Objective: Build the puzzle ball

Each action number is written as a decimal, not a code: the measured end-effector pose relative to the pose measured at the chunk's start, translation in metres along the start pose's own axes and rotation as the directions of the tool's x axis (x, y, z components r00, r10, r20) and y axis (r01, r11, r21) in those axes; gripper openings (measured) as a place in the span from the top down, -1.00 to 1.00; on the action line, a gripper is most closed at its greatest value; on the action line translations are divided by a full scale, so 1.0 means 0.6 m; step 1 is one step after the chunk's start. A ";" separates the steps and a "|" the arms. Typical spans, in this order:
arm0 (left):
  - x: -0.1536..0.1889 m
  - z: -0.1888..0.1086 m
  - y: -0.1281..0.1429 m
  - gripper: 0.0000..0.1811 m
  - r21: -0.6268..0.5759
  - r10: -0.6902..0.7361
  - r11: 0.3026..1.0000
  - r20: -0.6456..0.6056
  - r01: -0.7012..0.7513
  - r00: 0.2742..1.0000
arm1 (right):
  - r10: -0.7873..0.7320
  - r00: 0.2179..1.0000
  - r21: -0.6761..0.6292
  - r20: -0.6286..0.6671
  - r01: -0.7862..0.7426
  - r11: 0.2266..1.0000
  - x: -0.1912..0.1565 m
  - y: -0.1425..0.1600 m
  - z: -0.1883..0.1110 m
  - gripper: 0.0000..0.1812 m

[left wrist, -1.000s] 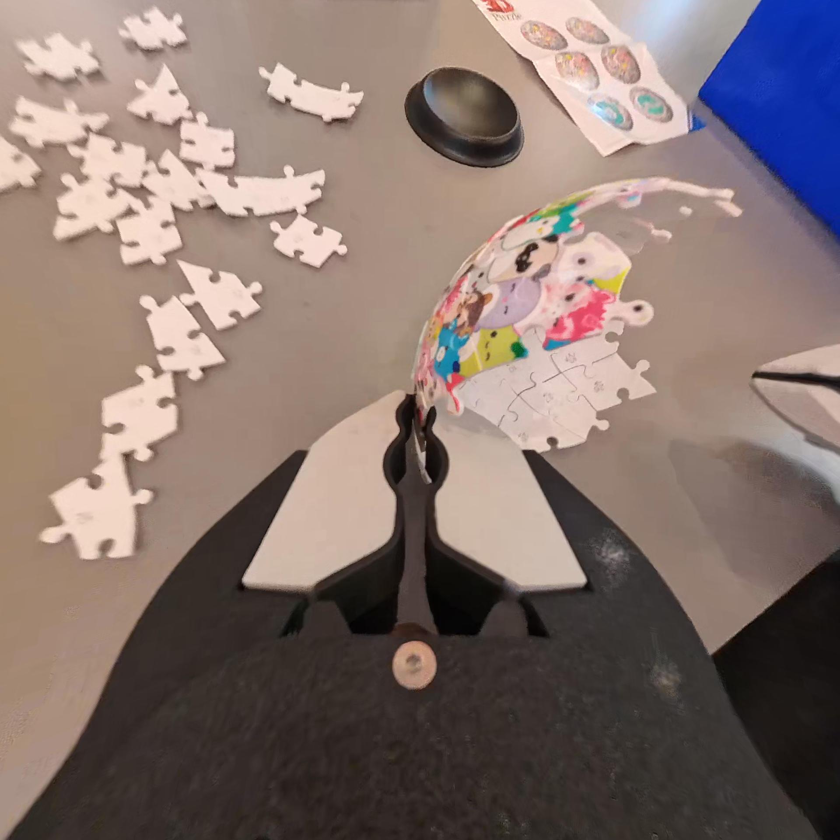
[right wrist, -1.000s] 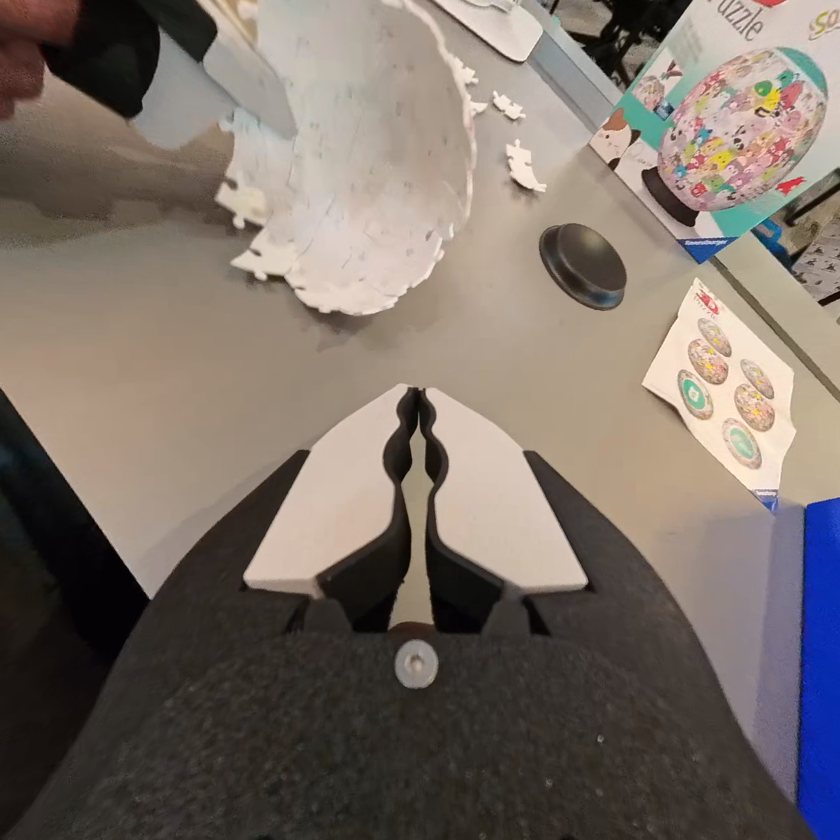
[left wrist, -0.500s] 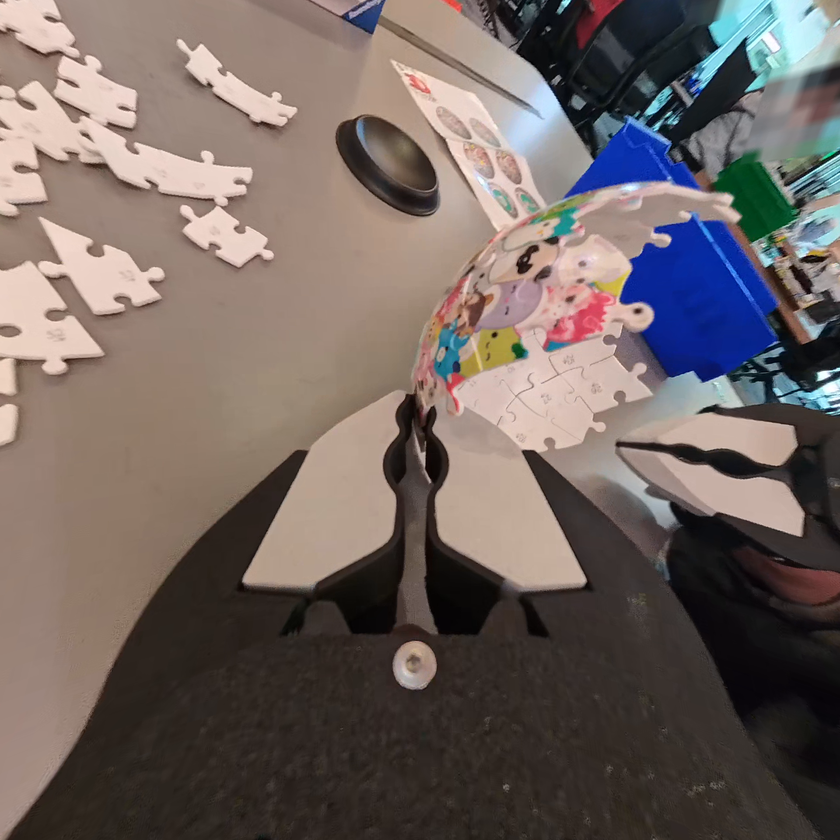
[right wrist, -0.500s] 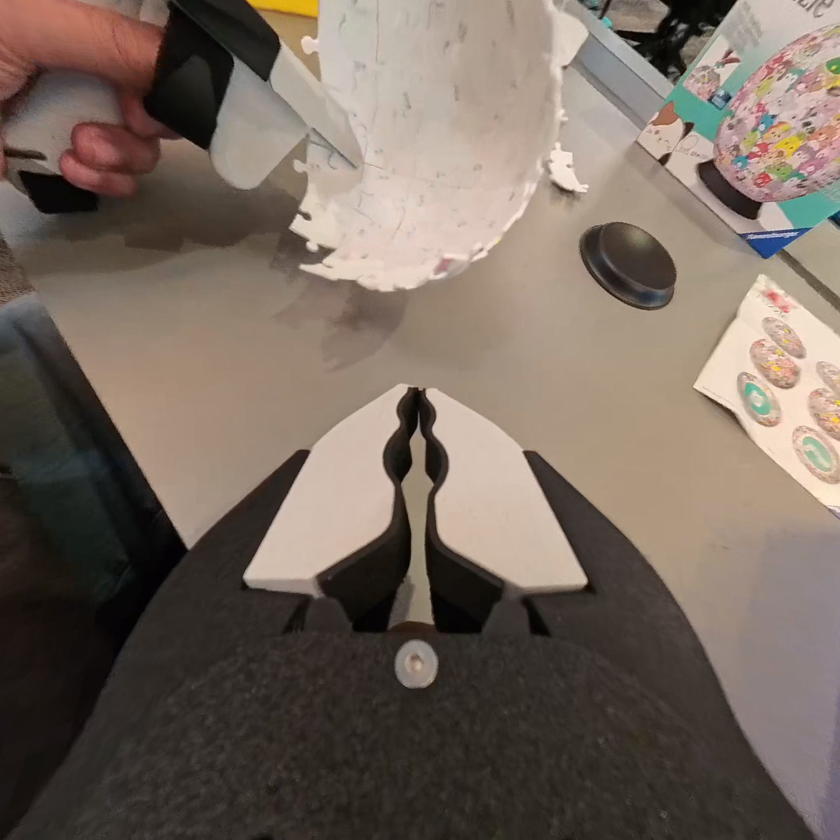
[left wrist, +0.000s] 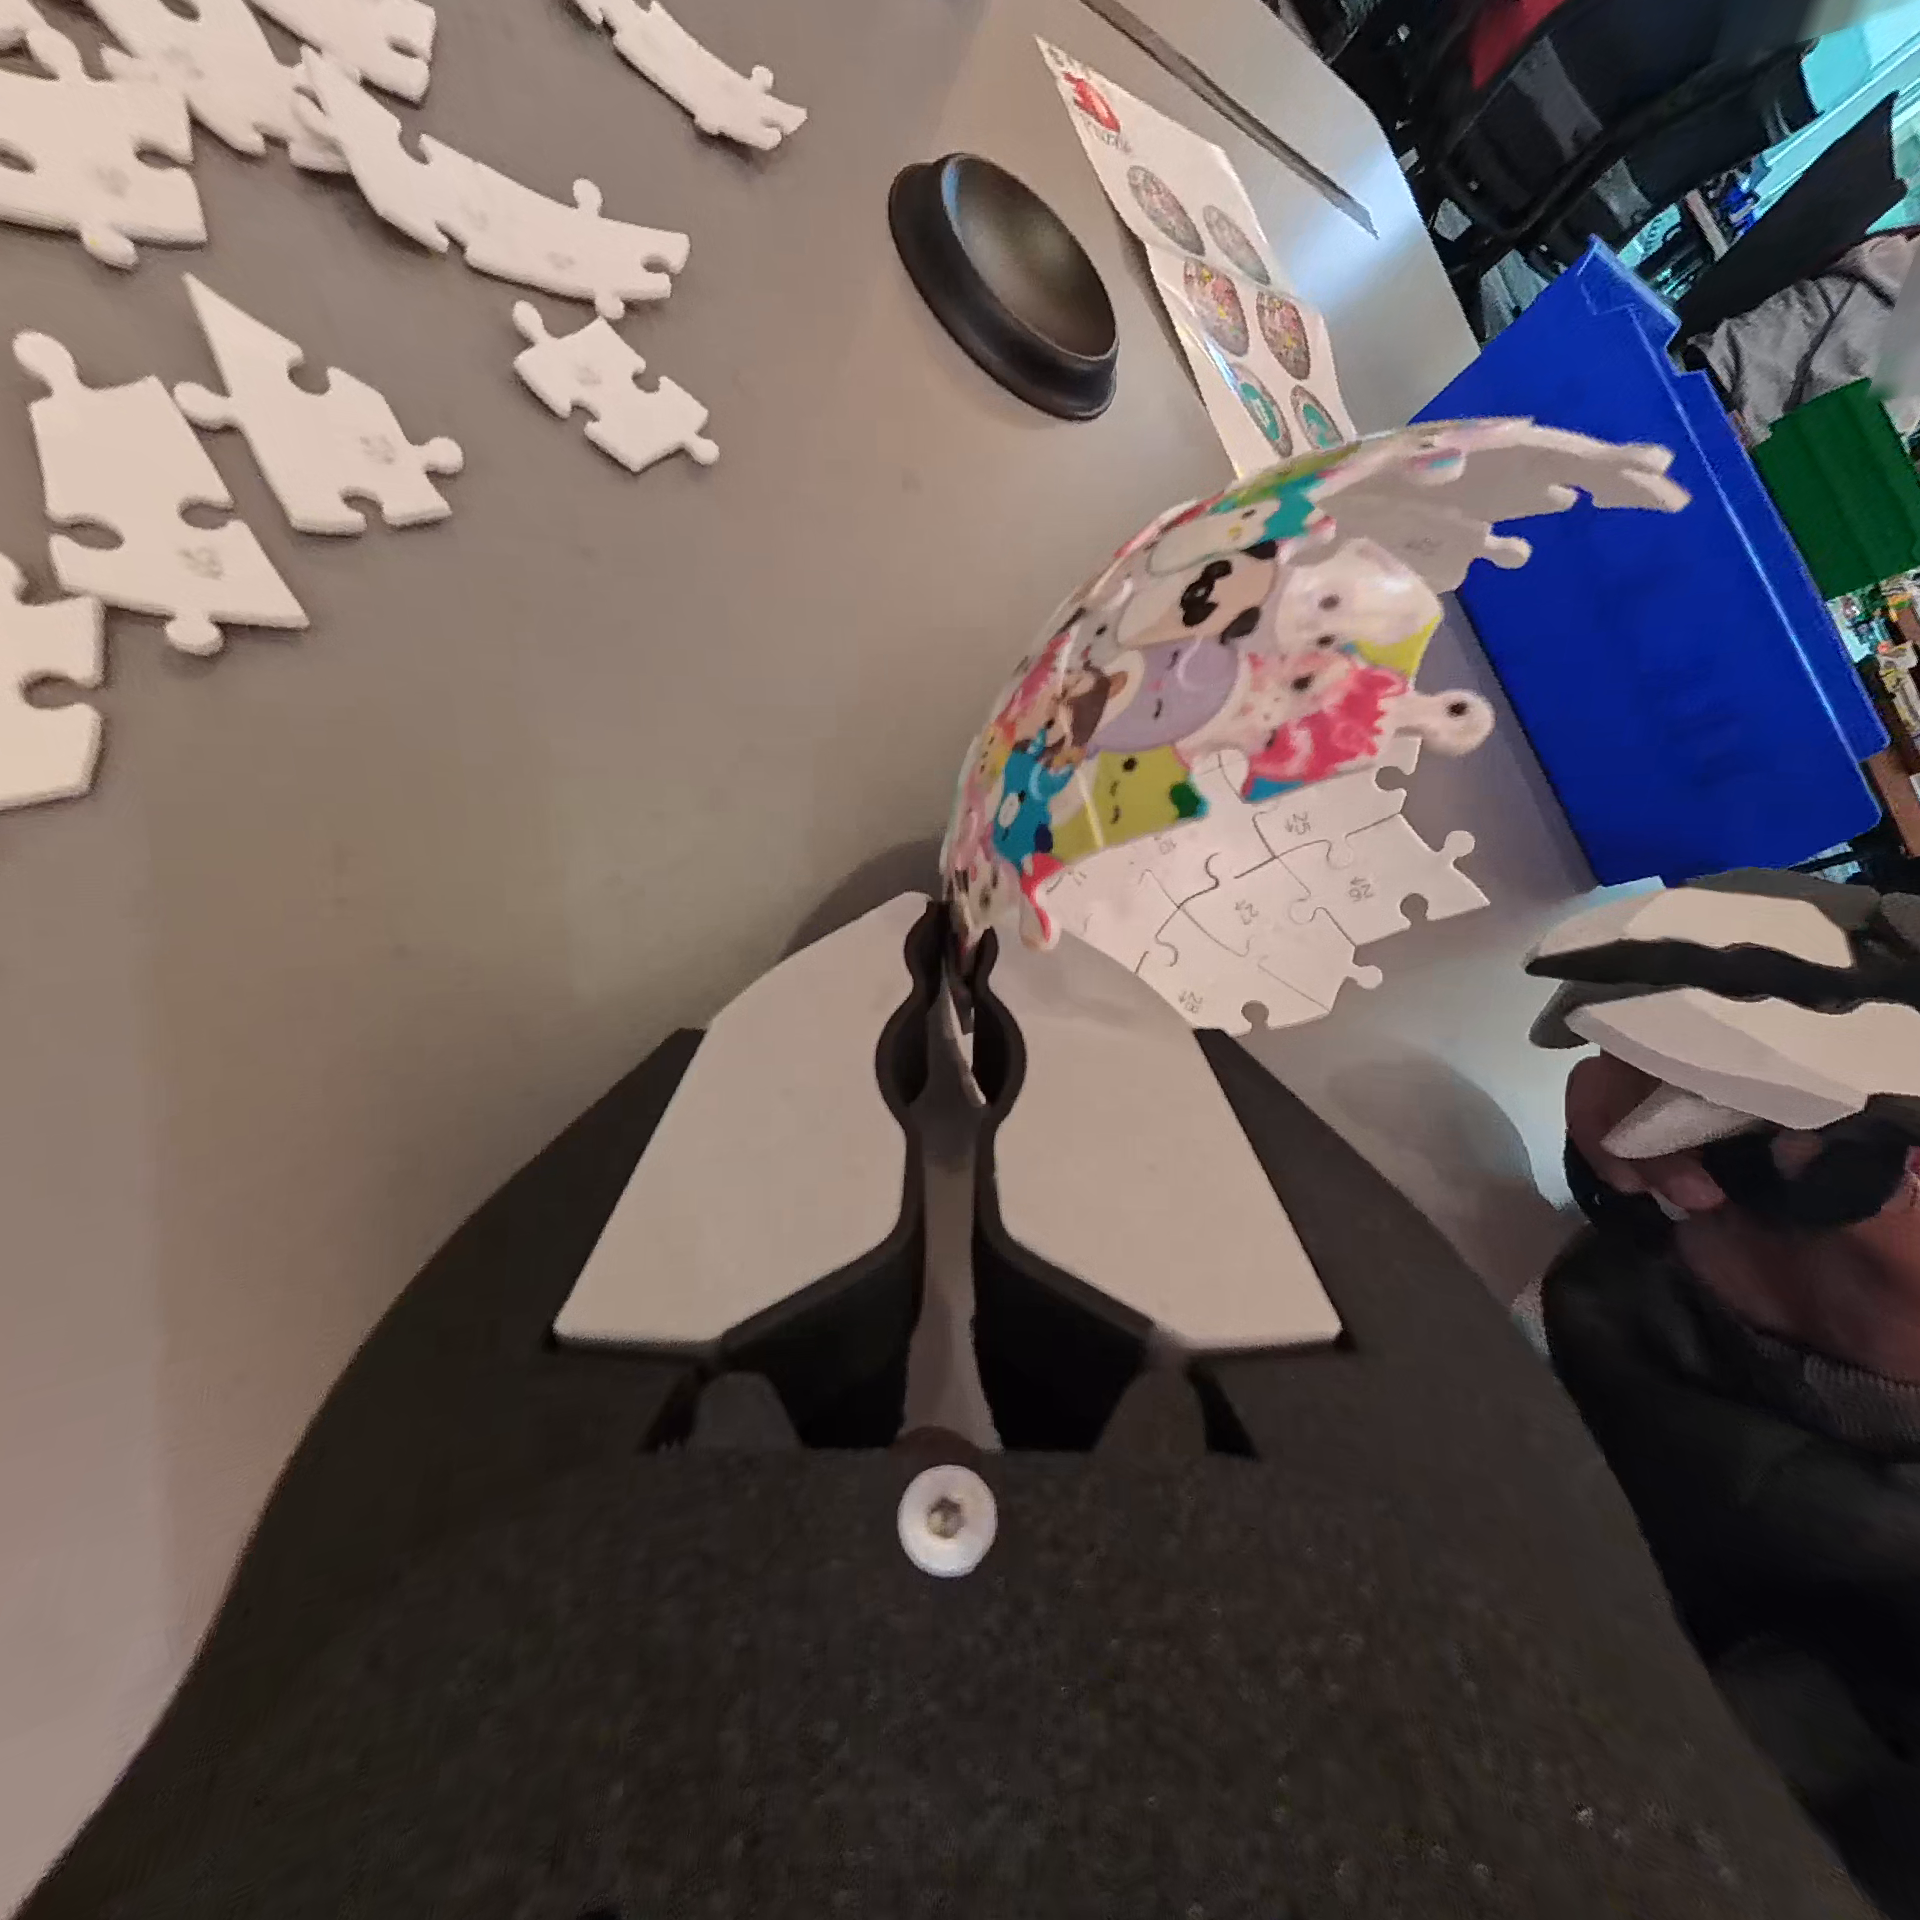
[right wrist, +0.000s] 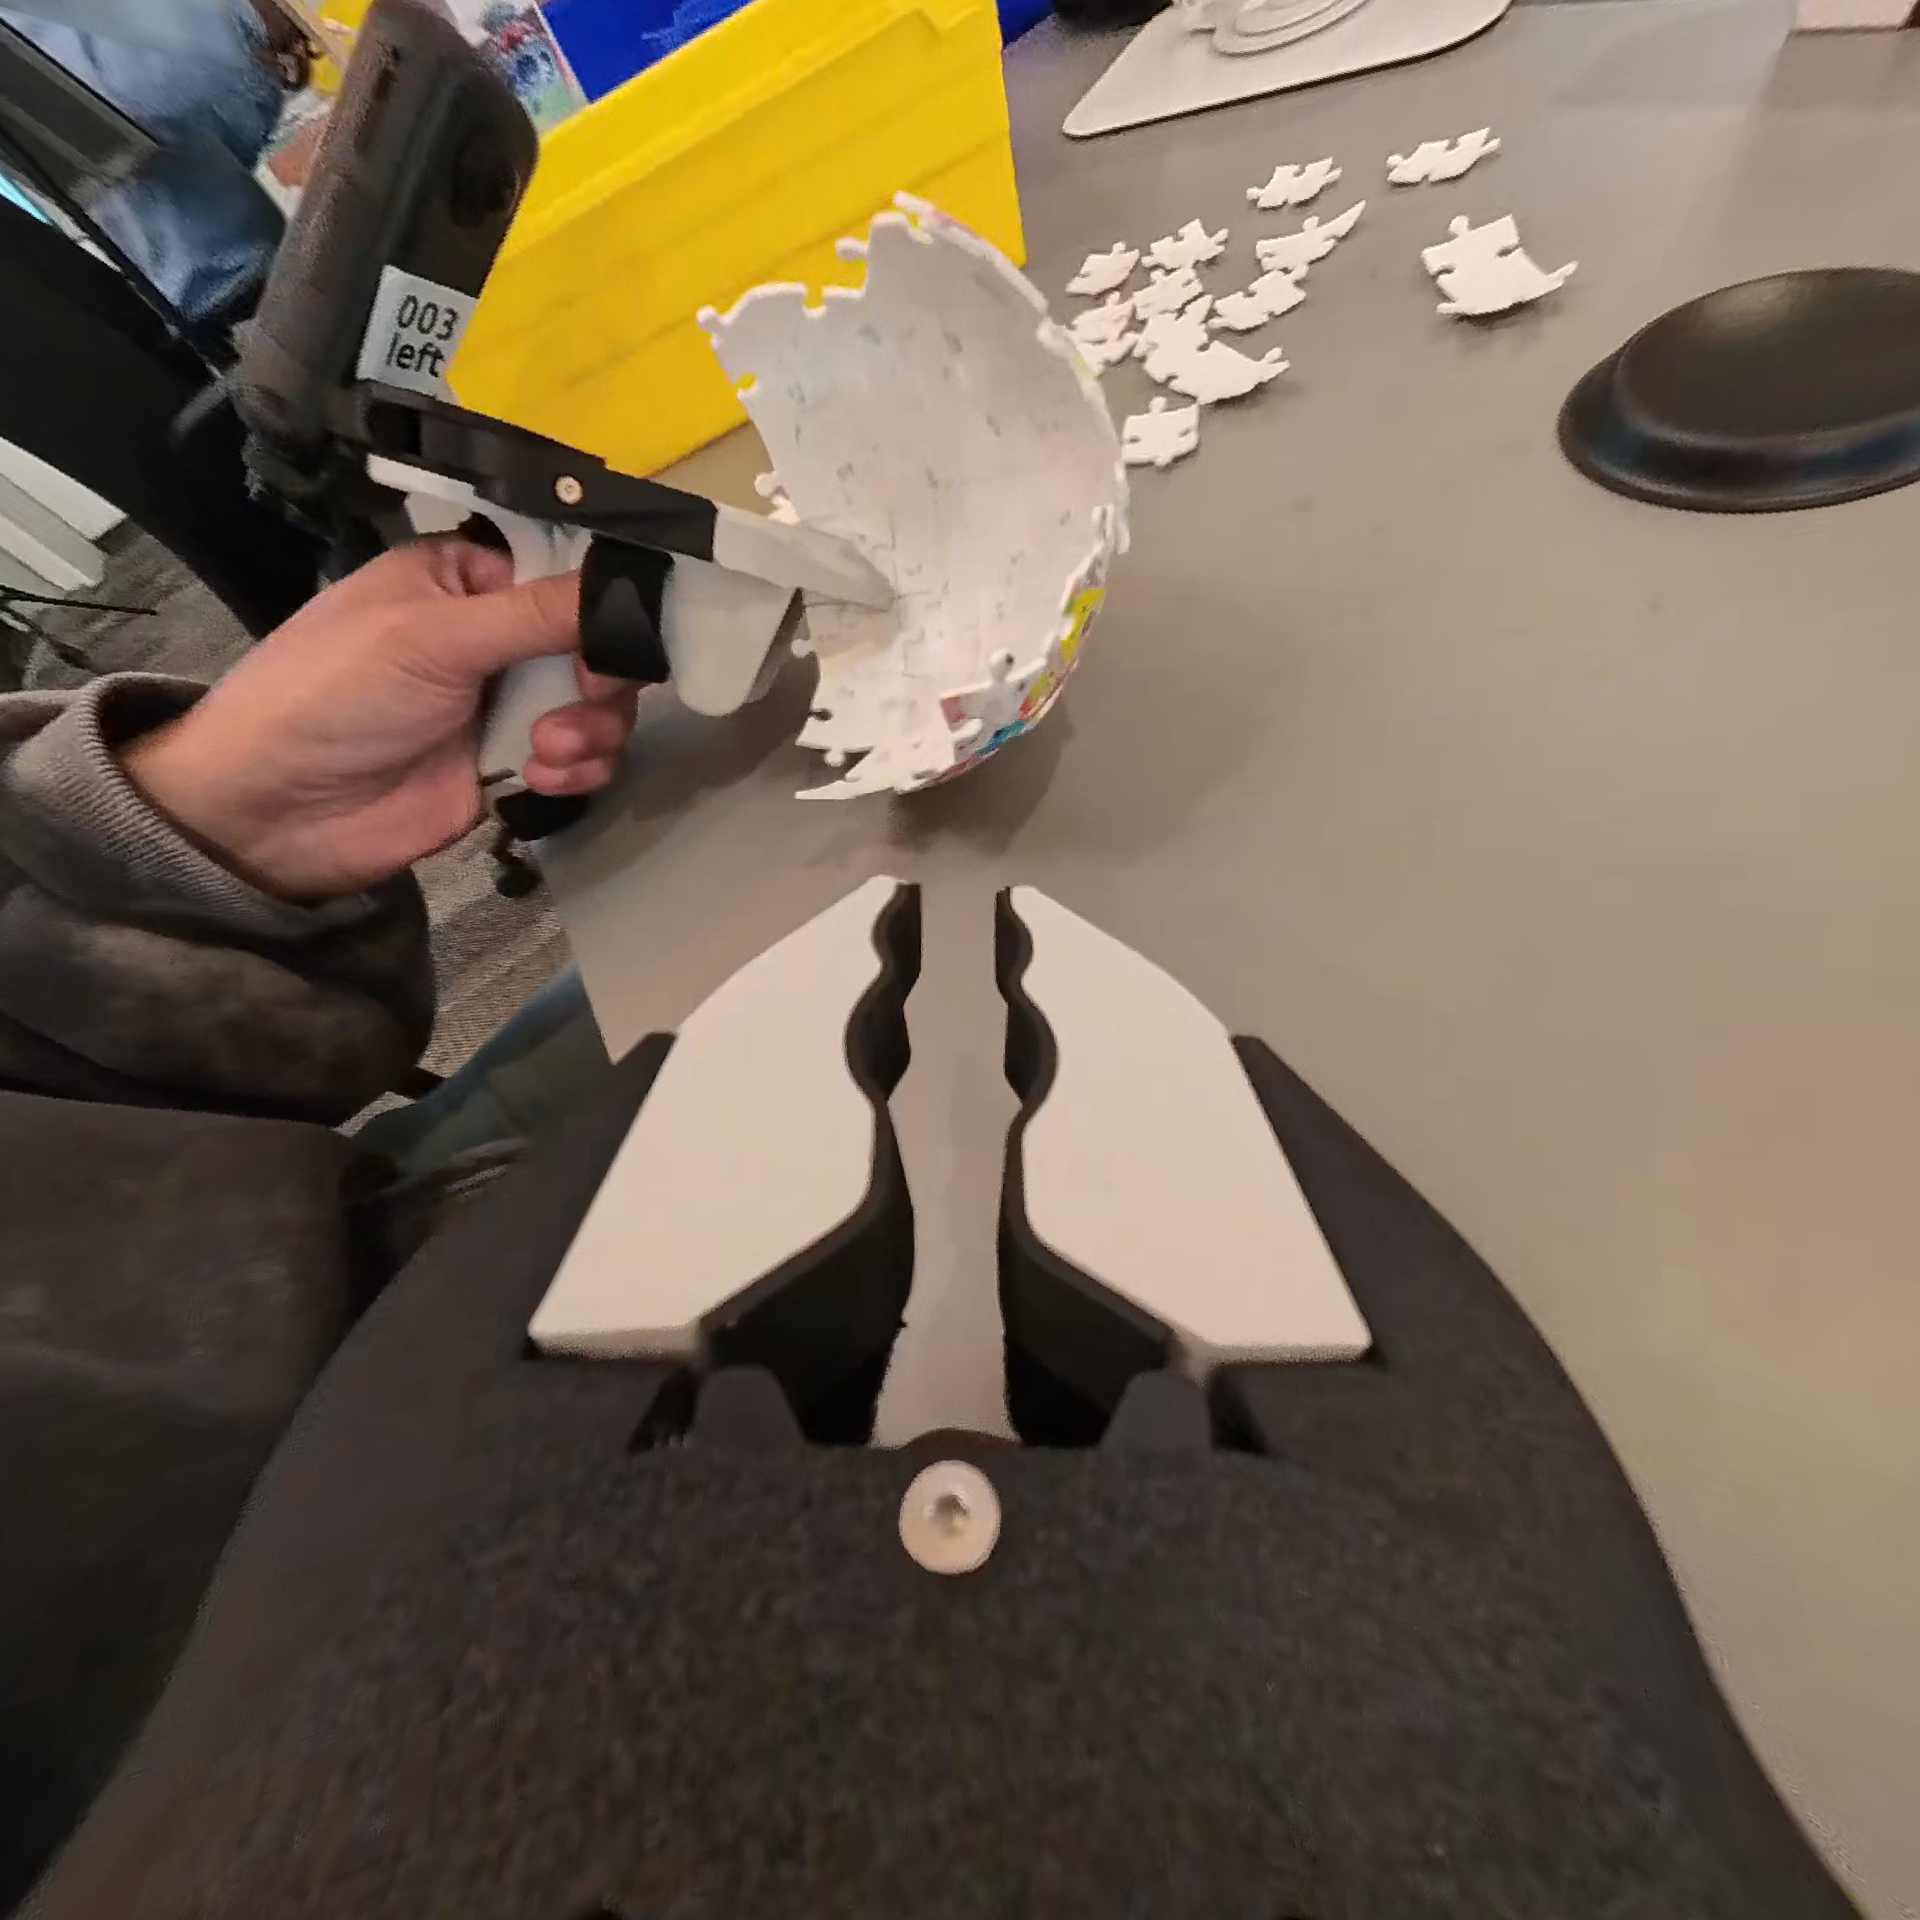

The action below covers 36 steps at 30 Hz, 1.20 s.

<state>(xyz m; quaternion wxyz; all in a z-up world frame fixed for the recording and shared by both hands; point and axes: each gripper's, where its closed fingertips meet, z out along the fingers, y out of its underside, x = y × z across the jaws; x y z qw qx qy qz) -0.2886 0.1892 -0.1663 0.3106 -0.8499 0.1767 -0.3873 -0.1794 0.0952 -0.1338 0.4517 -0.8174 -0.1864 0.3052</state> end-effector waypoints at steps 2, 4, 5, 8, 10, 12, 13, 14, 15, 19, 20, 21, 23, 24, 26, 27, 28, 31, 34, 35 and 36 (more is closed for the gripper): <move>0.003 -0.006 -0.011 0.98 0.024 0.035 0.999 -0.004 -0.035 0.999 | -0.009 1.000 -0.009 -0.001 0.009 1.000 -0.003 0.002 0.001 0.85; 0.002 -0.018 -0.028 0.98 0.056 0.086 0.995 0.001 -0.086 0.996 | -0.072 0.997 -0.033 -0.036 0.071 0.997 -0.003 0.007 0.003 0.86; -0.004 -0.028 -0.039 0.98 0.073 0.112 0.991 0.014 -0.112 0.994 | -0.112 0.992 -0.053 -0.054 0.109 0.993 -0.003 0.011 0.006 0.86; -0.038 -0.071 -0.075 0.98 0.120 0.151 0.980 0.049 -0.156 0.987 | -0.225 0.971 -0.104 -0.082 0.216 0.971 -0.010 0.022 0.018 0.85; -0.081 -0.114 -0.101 0.98 0.162 0.154 0.971 0.128 -0.173 0.980 | -0.289 0.956 -0.120 -0.054 0.281 0.952 -0.024 0.028 0.033 0.83; -0.117 -0.158 -0.125 0.98 0.218 0.118 0.963 0.182 -0.157 0.976 | -0.358 0.934 -0.145 -0.009 0.353 0.924 -0.041 0.034 0.056 0.80; -0.131 -0.178 -0.132 0.98 0.240 0.104 0.959 0.206 -0.154 0.973 | -0.392 0.920 -0.159 0.020 0.390 0.907 -0.051 0.036 0.072 0.76; -0.144 -0.195 -0.137 0.98 0.254 0.097 0.954 0.242 -0.160 0.965 | -0.428 0.902 -0.169 0.052 0.430 0.887 -0.063 0.037 0.089 0.74; -0.155 -0.210 -0.138 0.98 0.259 0.095 0.951 0.280 -0.171 0.955 | -0.462 0.884 -0.174 0.074 0.468 0.866 -0.073 0.035 0.106 0.73; -0.179 -0.262 -0.137 0.98 0.279 0.083 0.935 0.425 -0.218 0.901 | -0.481 0.856 -0.145 0.188 0.508 0.849 -0.115 0.009 0.181 0.68; -0.182 -0.274 -0.136 0.98 0.284 0.076 0.932 0.454 -0.225 0.888 | -0.497 0.843 -0.136 0.207 0.528 0.838 -0.120 -0.002 0.202 0.68; -0.185 -0.286 -0.134 0.98 0.286 0.069 0.930 0.478 -0.230 0.876 | -0.518 0.827 -0.131 0.221 0.551 0.824 -0.124 -0.015 0.225 0.68; -0.196 -0.308 -0.124 0.98 0.287 0.043 0.930 0.532 -0.228 0.845 | -0.542 0.802 -0.126 0.250 0.582 0.804 -0.127 -0.040 0.274 0.69; -0.201 -0.317 -0.117 0.98 0.286 0.032 0.932 0.543 -0.221 0.839 | -0.545 0.794 -0.139 0.269 0.592 0.794 -0.127 -0.047 0.300 0.68; -0.211 -0.336 -0.106 0.98 0.299 0.000 0.932 0.563 -0.204 0.826 | -0.532 0.797 -0.198 0.285 0.592 0.781 -0.119 -0.056 0.353 0.68; -0.217 -0.345 -0.101 0.98 0.305 -0.015 0.932 0.571 -0.195 0.820 | -0.510 0.806 -0.218 0.299 0.578 0.786 -0.119 -0.059 0.376 0.68; -0.222 -0.352 -0.099 0.98 0.313 -0.027 0.931 0.573 -0.188 0.819 | -0.480 0.814 -0.231 0.327 0.562 0.794 -0.126 -0.059 0.395 0.69; -0.238 -0.364 -0.094 0.98 0.323 -0.041 0.929 0.571 -0.179 0.820 | -0.469 0.808 -0.226 0.357 0.562 0.795 -0.144 -0.069 0.433 0.70; -0.250 -0.367 -0.092 0.98 0.329 -0.048 0.929 0.560 -0.169 0.827 | -0.547 0.764 -0.170 0.342 0.623 0.763 -0.155 -0.088 0.457 0.70; -0.254 -0.367 -0.093 0.98 0.333 -0.052 0.928 0.559 -0.167 0.828 | -0.565 0.745 -0.180 0.354 0.647 0.741 -0.158 -0.086 0.465 0.70; -0.258 -0.368 -0.093 0.98 0.332 -0.053 0.928 0.562 -0.166 0.826 | -0.579 0.730 -0.213 0.364 0.670 0.711 -0.155 -0.079 0.473 0.70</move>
